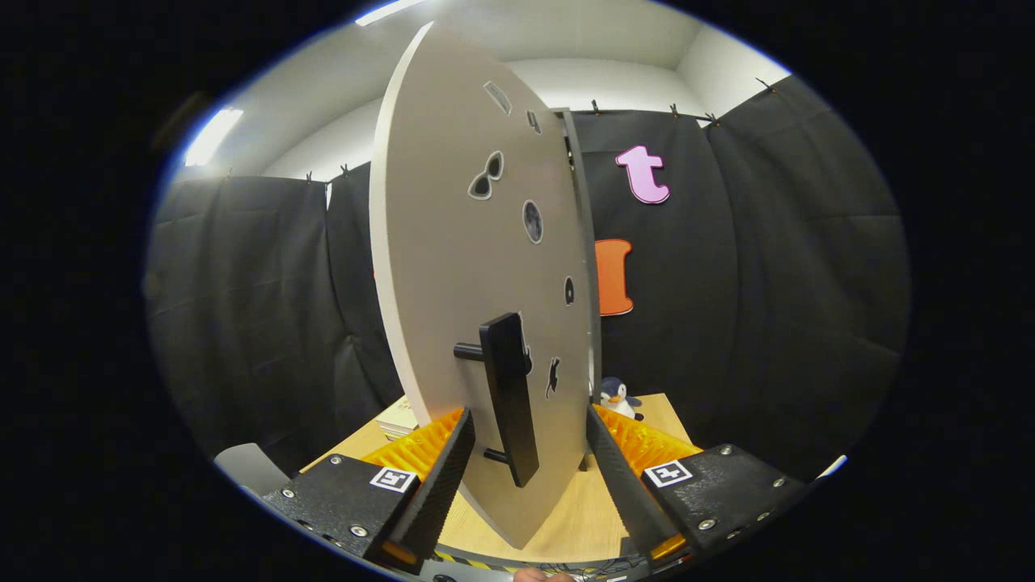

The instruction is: Open the shoe cabinet door, grab the shoes and put them into the shoe cabinet, then close the shoe cabinet door.

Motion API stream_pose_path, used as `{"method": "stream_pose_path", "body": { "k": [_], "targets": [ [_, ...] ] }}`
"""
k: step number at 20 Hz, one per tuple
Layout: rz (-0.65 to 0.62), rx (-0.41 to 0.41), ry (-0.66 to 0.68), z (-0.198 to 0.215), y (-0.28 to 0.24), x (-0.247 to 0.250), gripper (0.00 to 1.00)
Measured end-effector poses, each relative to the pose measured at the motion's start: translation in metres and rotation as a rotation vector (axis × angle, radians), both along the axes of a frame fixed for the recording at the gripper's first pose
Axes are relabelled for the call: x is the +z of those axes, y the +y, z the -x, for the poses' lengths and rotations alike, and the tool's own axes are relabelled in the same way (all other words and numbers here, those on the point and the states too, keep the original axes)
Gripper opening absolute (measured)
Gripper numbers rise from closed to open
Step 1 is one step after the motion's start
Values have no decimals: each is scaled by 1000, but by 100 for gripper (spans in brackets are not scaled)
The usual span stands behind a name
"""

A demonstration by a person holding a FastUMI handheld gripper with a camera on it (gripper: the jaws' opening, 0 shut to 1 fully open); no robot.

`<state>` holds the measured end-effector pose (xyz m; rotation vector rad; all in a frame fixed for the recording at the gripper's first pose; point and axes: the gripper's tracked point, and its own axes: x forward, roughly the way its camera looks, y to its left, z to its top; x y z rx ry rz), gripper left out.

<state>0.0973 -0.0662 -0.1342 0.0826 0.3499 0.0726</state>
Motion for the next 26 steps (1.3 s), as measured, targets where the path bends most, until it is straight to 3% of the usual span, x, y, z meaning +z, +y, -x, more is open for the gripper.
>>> {"method": "stream_pose_path", "body": {
  "k": [9,19,23,26],
  "targets": [
    [14,20,-3,-35,83,-5,88],
    [83,40,-26,-107,175,-18,89],
    [120,18,-35,-129,179,-23,88],
    [53,1,-6,-137,178,-27,88]
  ]
}}
